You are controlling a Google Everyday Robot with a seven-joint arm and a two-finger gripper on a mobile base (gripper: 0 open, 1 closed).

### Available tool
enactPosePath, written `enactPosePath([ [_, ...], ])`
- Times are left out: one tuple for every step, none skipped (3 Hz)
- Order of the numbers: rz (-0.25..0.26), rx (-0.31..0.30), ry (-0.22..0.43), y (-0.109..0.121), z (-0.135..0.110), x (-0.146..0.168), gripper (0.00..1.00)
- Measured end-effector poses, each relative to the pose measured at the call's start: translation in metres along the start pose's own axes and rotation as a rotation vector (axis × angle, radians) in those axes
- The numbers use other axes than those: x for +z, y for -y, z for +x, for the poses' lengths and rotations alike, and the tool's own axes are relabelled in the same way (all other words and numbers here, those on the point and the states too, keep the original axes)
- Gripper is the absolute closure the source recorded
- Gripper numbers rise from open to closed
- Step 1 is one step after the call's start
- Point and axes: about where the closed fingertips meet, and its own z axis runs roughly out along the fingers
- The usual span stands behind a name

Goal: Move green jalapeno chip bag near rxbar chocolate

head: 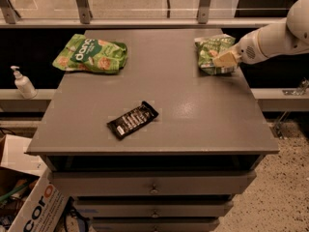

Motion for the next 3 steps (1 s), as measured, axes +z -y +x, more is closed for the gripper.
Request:
enactPosePath([
  [-0.04,-0.021,-0.036,-0.0175,0.0083,0.002,1.0],
  [-0.051,-0.027,-0.038,-0.0211,0.0065,0.0027,1.0],
  [-0.051,-0.027,-0.038,-0.0211,0.0058,0.0021,1.0],
])
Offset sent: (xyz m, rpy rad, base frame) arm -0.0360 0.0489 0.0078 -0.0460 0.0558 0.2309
